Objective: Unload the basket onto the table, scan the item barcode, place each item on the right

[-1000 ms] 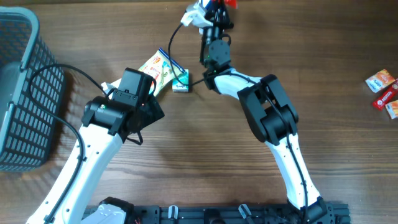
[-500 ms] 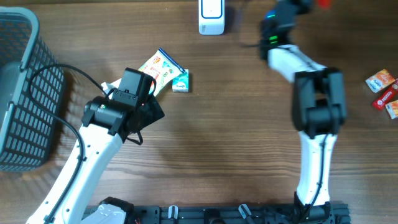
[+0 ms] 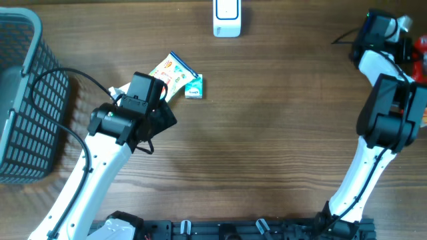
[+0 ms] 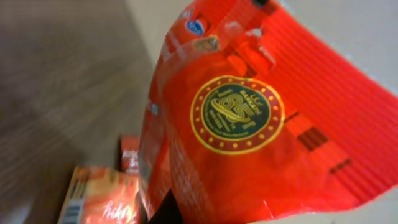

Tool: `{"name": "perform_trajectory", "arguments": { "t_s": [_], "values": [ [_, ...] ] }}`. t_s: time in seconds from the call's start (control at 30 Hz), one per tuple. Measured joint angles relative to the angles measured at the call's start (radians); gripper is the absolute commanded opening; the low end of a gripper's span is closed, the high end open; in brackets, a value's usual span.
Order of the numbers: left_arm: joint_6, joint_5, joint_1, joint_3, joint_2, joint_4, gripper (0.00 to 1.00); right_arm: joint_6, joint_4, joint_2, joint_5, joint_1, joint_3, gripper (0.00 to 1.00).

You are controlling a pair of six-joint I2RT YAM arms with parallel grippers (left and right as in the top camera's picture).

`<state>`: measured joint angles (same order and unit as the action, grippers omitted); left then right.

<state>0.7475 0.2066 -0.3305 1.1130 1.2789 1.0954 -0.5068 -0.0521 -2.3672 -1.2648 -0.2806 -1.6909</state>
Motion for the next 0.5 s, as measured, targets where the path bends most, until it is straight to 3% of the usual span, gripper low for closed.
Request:
{"name": "perform_trajectory", "arguments": {
  "t_s": [0.33, 0.5],
  "values": [
    [0.000, 0.000, 0.000, 0.000, 0.000, -0.020, 1.00, 0.211, -0.132, 0.000, 0.102, -0.137, 0.000, 0.07],
    [0.000, 0.000, 0.000, 0.000, 0.000, -0.023, 1.00, 0.285, -0.174, 0.000, 0.170, -0.186, 0.000, 0.76]
  ]
}}
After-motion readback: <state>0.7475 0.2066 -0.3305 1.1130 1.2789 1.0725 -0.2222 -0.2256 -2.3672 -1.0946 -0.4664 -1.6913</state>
